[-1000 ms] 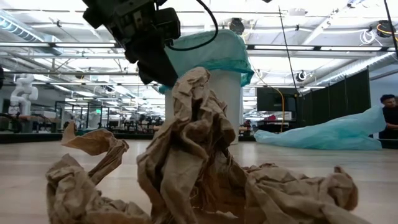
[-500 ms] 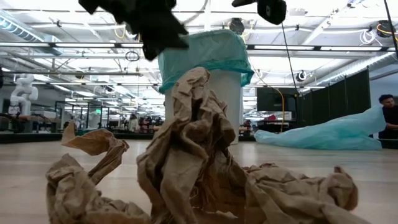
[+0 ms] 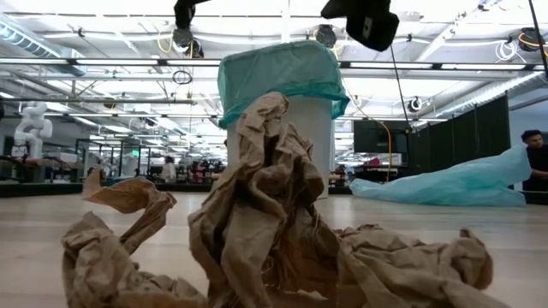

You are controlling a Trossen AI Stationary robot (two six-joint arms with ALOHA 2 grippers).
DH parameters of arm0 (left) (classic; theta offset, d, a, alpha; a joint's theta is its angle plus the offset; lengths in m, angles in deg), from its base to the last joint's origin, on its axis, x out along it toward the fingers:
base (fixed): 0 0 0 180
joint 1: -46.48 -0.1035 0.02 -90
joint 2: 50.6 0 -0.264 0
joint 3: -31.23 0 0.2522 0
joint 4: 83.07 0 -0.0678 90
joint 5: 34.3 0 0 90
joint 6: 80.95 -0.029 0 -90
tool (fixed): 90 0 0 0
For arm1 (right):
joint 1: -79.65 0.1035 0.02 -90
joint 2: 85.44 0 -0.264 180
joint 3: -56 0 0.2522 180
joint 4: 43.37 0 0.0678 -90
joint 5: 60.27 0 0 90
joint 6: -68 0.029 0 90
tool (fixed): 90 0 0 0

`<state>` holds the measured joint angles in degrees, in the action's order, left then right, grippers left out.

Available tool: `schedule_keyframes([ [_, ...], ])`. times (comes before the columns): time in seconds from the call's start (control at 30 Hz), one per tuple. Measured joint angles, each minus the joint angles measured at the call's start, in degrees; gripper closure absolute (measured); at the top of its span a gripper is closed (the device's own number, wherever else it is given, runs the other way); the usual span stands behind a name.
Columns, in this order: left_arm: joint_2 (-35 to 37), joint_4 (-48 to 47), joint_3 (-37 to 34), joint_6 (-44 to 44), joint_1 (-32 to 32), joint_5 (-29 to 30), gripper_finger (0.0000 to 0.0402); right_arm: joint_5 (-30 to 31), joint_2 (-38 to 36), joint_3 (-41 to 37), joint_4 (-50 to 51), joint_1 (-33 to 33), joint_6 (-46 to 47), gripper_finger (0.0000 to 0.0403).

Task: Place trash/remove bag and relplace
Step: Put the brown paper into the blue trash bag inside the white trash bin

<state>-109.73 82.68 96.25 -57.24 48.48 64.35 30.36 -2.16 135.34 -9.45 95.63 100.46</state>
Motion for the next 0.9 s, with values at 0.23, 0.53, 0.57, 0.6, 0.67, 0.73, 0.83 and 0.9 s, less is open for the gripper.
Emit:
schedule_keyframes([
  [0.23,0.59,-0.89,0.0,0.97,0.43,0.15,0.027,-2.44,7.9,-0.02,-6.49,6.11,-0.13,0.0314],
  [0.53,0.58,-1.75,0.0,1.51,1.4,0.26,0.027,-6.26,14.65,0.12,-13.43,8.74,1.8,0.0314],
  [0.57,0.58,-1.73,0.0,1.51,1.48,0.26,0.027,-6.68,15.33,0.46,-13.52,8.96,1.57,0.0314],
  [0.6,0.58,-1.79,0.0,1.51,1.54,0.28,0.027,-6.96,16.09,1.01,-13.56,9.33,0.89,0.0314],
  [0.67,0.58,-1.82,0.0,1.51,1.79,0.37,0.027,-8.06,17.64,2.4,-13.93,10.09,-1.63,0.0314],
  [0.73,0.58,-1.8,0.0,1.53,1.96,0.58,0.027,-8.76,19.21,3.82,-14.84,10.66,-4.37,0.0311],
  [0.83,0.56,-1.84,0.0,1.55,2.29,0.71,0.027,-10.02,20.84,5.35,-15.39,10.73,-8.73,0.0302],
  [0.9,0.56,-1.96,0.0,1.59,2.32,0.85,0.027,-9.79,21.59,5.82,-15.65,10.33,-11.68,0.0294],
])
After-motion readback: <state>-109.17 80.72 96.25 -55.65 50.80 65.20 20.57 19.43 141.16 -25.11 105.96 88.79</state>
